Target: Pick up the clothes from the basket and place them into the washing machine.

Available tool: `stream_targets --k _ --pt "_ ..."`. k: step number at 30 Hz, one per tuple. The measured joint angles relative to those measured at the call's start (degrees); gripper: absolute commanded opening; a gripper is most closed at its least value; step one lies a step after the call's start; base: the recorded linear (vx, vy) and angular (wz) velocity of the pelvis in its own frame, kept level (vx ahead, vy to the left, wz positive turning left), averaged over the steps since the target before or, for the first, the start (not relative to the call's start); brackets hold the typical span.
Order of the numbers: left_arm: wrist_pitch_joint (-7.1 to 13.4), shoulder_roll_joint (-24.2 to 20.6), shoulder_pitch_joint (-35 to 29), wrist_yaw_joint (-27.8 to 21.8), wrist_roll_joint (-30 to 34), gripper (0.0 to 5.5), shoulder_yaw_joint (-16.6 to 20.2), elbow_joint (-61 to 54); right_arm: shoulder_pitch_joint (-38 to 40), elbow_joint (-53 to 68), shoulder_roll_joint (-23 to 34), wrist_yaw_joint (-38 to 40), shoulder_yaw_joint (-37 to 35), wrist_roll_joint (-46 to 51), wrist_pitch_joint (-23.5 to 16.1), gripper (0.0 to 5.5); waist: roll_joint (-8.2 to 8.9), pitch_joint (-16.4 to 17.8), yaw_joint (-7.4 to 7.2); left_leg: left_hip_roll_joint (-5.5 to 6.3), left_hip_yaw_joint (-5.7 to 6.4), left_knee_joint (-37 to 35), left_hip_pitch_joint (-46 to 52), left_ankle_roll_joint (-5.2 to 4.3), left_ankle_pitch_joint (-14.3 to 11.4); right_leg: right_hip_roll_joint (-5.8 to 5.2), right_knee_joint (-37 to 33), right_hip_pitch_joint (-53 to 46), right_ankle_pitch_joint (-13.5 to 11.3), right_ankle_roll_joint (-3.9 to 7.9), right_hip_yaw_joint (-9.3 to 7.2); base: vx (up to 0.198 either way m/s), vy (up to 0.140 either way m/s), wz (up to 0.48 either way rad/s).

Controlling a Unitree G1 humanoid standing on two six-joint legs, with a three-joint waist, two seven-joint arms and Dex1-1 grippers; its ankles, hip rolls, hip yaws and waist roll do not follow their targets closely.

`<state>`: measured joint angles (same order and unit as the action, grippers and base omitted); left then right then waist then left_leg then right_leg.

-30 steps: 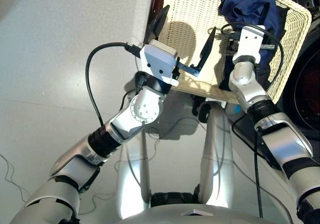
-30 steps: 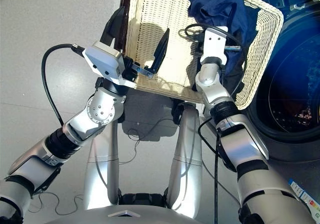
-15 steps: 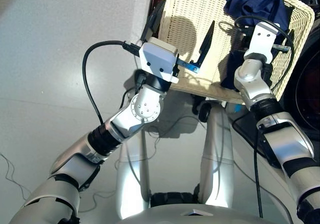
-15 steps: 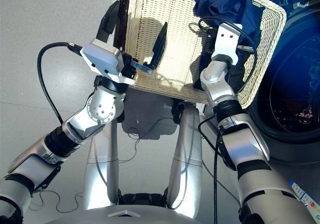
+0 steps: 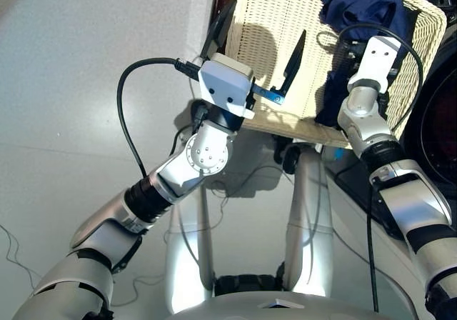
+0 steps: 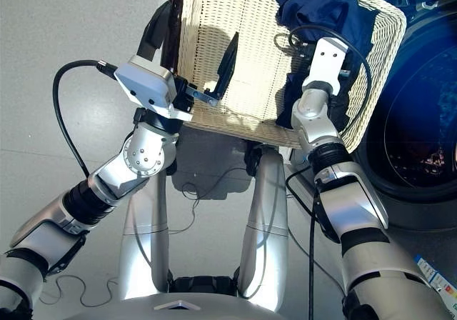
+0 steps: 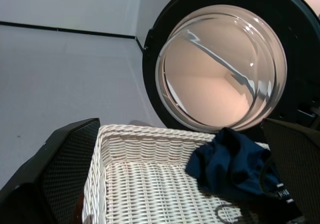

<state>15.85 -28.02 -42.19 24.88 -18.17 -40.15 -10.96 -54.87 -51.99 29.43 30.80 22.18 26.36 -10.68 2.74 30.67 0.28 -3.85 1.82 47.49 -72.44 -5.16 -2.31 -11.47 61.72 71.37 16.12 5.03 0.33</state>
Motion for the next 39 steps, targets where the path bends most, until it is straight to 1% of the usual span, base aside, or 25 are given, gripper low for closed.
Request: stream_targets --k 9,12,14,18,22,24,27,31,34,39 --pt "0.0 -0.5 0.1 -0.3 -1.0 5.5 0.0 0.0 0.8 1.8 0.5 -2.7 0.0 5.9 -2.1 0.0 0.0 0.0 -0.08 -0.01 -0.07 0.0 0.2 0.01 0.0 0.03 0.1 0.0 0.0 0.0 0.05 0.0 0.0 0.0" --pt "0.0 -0.5 0.1 -0.3 -1.0 5.5 0.0 0.0 2.6 4.7 0.6 -2.7 -0.2 7.2 -2.6 0.0 0.0 0.0 -0.13 -0.01 -0.12 0.0 0.3 0.03 0.0 0.04 0.1 -0.1 0.0 -0.01 0.04 0.0 0.0 0.0" --pt "0.0 -0.5 0.2 -0.3 -1.0 5.5 0.0 0.0 4.5 7.2 0.6 -2.7 -0.9 8.2 -3.7 0.0 0.01 0.0 -0.05 -0.01 -0.15 0.0 0.4 0.01 0.0 0.05 0.1 -0.2 0.0 -0.01 0.05 0.0 0.0 0.0" --pt "-0.1 -0.5 0.4 -0.4 -1.0 5.5 0.1 0.0 8.6 11.8 0.6 -2.7 -3.6 9.2 -5.1 0.0 0.05 0.0 -0.19 -0.05 -0.18 -0.1 1.0 0.0 0.0 0.06 0.0 -0.7 0.0 -0.01 0.11 0.0 0.0 0.0" --pt "-0.2 -0.6 0.8 -0.7 -0.9 5.5 0.2 -0.1 14.2 16.5 0.6 -2.1 -9.1 11.1 -8.6 0.0 0.09 0.0 -0.29 -0.07 -0.18 -0.3 1.3 0.0 0.0 0.09 -0.2 -1.1 0.0 0.01 0.3 0.0 0.0 0.0" --pt "-0.2 -0.6 1.1 -0.7 -0.9 5.5 0.6 -0.1 15.9 16.8 0.6 -0.5 -12.5 11.1 -9.9 0.0 0.11 0.0 -0.39 -0.07 -0.17 -0.4 1.3 0.01 0.0 0.1 -0.3 -1.1 0.0 0.01 0.27 0.0 0.0 0.0" --pt "-0.2 -1.2 1.2 -0.5 -0.8 5.5 1.2 -0.1 17.9 16.7 1.0 3.9 -17.7 11.1 -11.9 0.0 0.13 0.0 -0.51 -0.07 -0.15 -0.4 1.2 0.07 -0.1 0.1 -0.5 -1.2 0.0 0.03 0.23 0.0 0.0 0.0" --pt "-0.2 -2.8 1.3 0.5 -0.8 5.5 1.3 -0.3 18.9 15.4 2.4 9.8 -22.2 10.5 -12.8 0.0 0.19 0.0 -1.42 0.01 -0.12 -0.3 1.3 0.38 -0.3 0.04 -0.9 -1.6 0.0 0.31 0.04 0.0 0.0 0.0" --pt "-0.2 -3.0 1.3 0.9 -0.7 5.5 1.5 -0.4 19.4 12.4 5.0 12.1 -23.1 10.0 -13.2 0.0 0.2 0.0 -1.76 0.03 -0.16 -0.1 1.3 0.69 -0.3 -0.01 -1.1 -1.8 0.0 0.48 -0.02 0.0 0.0 0.0" --pt "-0.2 -3.0 1.2 2.0 -0.6 5.5 1.7 -0.4 20.0 9.4 8.2 15.3 -23.5 7.5 -13.0 0.0 0.22 0.0 -1.78 0.01 -0.16 -0.2 1.8 0.73 -0.3 0.02 -1.2 -2.3 0.0 0.5 -0.02 0.0 0.0 0.0"
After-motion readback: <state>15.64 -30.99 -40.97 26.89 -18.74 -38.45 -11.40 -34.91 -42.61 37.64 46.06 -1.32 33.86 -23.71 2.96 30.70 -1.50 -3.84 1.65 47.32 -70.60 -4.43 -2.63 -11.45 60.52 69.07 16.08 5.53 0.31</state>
